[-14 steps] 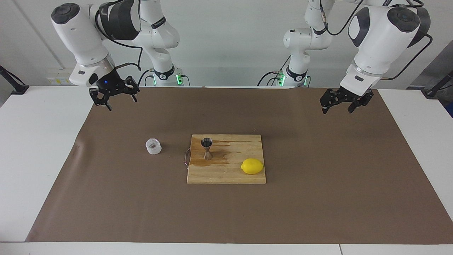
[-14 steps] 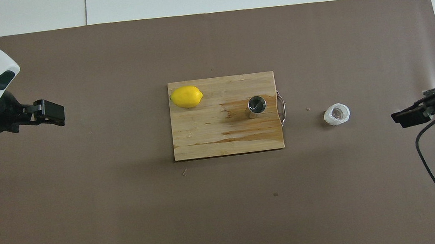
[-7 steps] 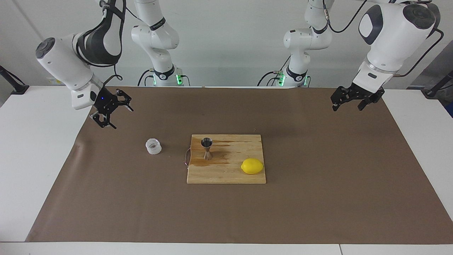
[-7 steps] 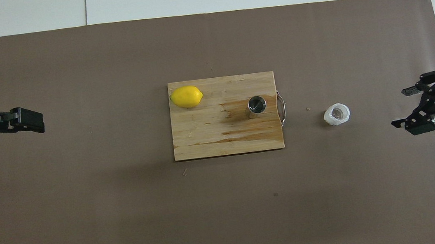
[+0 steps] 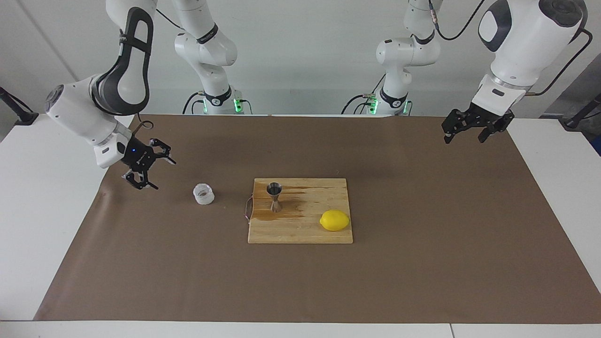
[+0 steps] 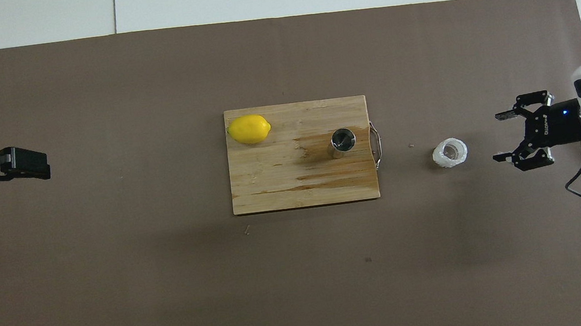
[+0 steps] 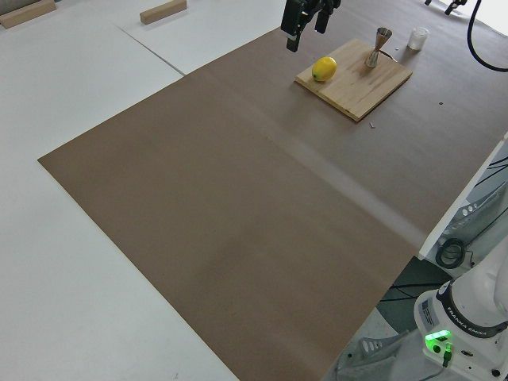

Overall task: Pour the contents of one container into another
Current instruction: 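Open the right gripper and move it around the white cup, then grasp the white cup with the right gripper and lift it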

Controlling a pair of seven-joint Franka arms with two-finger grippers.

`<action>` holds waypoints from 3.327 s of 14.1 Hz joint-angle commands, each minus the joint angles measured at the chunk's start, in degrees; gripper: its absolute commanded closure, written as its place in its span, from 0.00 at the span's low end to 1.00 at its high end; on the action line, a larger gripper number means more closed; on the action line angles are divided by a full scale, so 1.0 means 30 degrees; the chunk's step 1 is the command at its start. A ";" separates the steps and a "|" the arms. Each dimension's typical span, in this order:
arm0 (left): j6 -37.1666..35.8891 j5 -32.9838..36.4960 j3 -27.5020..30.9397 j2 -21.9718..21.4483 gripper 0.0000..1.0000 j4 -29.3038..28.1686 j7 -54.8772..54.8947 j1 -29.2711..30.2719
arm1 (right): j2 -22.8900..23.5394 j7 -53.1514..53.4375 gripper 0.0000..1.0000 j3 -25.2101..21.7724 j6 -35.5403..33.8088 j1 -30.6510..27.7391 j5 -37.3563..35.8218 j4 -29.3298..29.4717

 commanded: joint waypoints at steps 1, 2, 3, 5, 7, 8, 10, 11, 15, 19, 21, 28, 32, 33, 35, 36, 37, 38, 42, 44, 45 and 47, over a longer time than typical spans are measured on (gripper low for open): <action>0.0113 0.0204 0.0037 -0.0642 0.00 -0.0569 0.0040 -0.0145 | 0.0807 -0.2270 0.00 0.0090 -0.0004 -0.0022 0.1451 0.0100; 0.0086 0.0204 0.0037 -0.0642 0.00 -0.0540 0.0040 -0.0145 | 0.1392 -0.3499 0.00 0.0090 -0.0151 -0.0167 0.2357 0.0100; 0.0056 0.0204 0.0037 -0.0642 0.00 -0.0568 0.0040 -0.0145 | 0.2210 -0.4816 0.00 0.0119 -0.0442 -0.0372 0.3149 0.0129; -0.0090 0.0204 0.0037 -0.0642 0.00 -0.0569 0.0040 -0.0116 | 0.3416 -0.6842 0.00 0.0120 -0.0563 -0.0551 0.4616 0.0158; -0.0090 0.0203 0.0066 -0.0642 0.00 -0.0569 0.0040 0.0060 | 0.3419 -0.7055 0.00 0.0120 -0.0649 -0.0462 0.4767 0.0158; -0.0090 0.0175 0.0066 -0.0671 0.00 -0.0569 0.0040 0.0089 | 0.3593 -0.7375 0.00 0.0149 -0.0708 -0.0520 0.4797 0.0129; -0.0090 0.0174 0.0066 -0.0642 0.00 -0.0569 0.0011 0.0089 | 0.4122 -0.8807 0.00 0.0237 -0.1117 -0.0375 0.6253 0.0042; -0.0090 0.0174 0.0066 -0.0642 0.00 -0.0569 0.0039 0.0060 | 0.4093 -0.8901 0.00 0.0266 -0.1206 -0.0374 0.6436 -0.0017; -0.0090 0.0174 0.0066 -0.0642 0.00 -0.0569 0.0010 0.0089 | 0.4093 -0.9193 0.00 0.0325 -0.1324 -0.0052 0.6467 -0.0164; -0.0090 0.0174 0.0066 -0.0642 0.00 -0.0598 0.0011 0.0089 | 0.4064 -0.9925 0.00 0.0325 -0.1266 0.0007 0.6467 -0.0310; -0.0090 0.0174 0.0066 -0.0671 0.00 -0.0598 0.0010 0.0089 | 0.4064 -1.0393 0.13 0.0324 -0.1061 0.0007 0.6467 -0.0340; -0.0090 0.0174 0.0066 -0.0642 0.00 -0.0569 0.0040 0.0089 | 0.4064 -1.0250 0.60 0.0441 -0.1323 0.0183 0.6613 -0.0135; -0.0090 0.0174 0.0066 -0.0671 0.00 -0.0569 0.0011 0.0089 | 0.3627 -0.8206 0.59 0.1318 -0.1266 0.0241 0.6556 0.0304; -0.0090 0.0174 0.0066 -0.0671 0.00 -0.0569 0.0010 0.0089 | 0.3363 -0.7387 0.59 0.1379 -0.1207 0.0473 0.6555 0.0305; -0.0090 0.0174 0.0066 -0.0642 0.00 -0.0569 0.0040 0.0089 | 0.2633 -0.5862 0.60 0.1409 -0.1061 0.1028 0.6292 0.0539; -0.0090 0.0174 0.0066 -0.0671 0.00 -0.0569 0.0040 0.0089 | 0.1990 -0.4782 0.60 0.1380 -0.0886 0.1728 0.5943 0.0568; -0.0090 0.0174 0.0066 -0.0671 0.00 -0.0569 0.0040 0.0089 | 0.1403 -0.3176 0.61 0.1408 -0.0652 0.2141 0.5186 0.0597; -0.0090 0.0174 0.0066 -0.0642 0.00 -0.0569 0.0040 0.0089 | 0.0963 -0.1536 0.61 0.1409 -0.0592 0.2465 0.4482 0.0743; -0.0091 0.0174 0.0066 -0.0671 0.00 -0.0569 0.0040 0.0089 | -0.0064 0.3362 0.61 0.1409 -0.0533 0.4133 0.2607 0.1593; -0.0090 0.0174 0.0066 -0.0671 0.00 -0.0569 0.0040 0.0089 | -0.0213 0.4862 0.61 0.1438 0.0573 0.4488 0.1055 0.1769; -0.0090 0.0174 0.0066 -0.0671 0.00 -0.0569 0.0011 0.0089 | -0.0301 0.5535 0.61 0.1438 0.0841 0.5011 0.0496 0.1857; -0.0032 0.0203 0.0066 -0.0642 0.00 -0.0569 0.0039 0.0060 | -0.0360 0.7231 0.62 0.1438 0.1513 0.5747 -0.1024 0.1974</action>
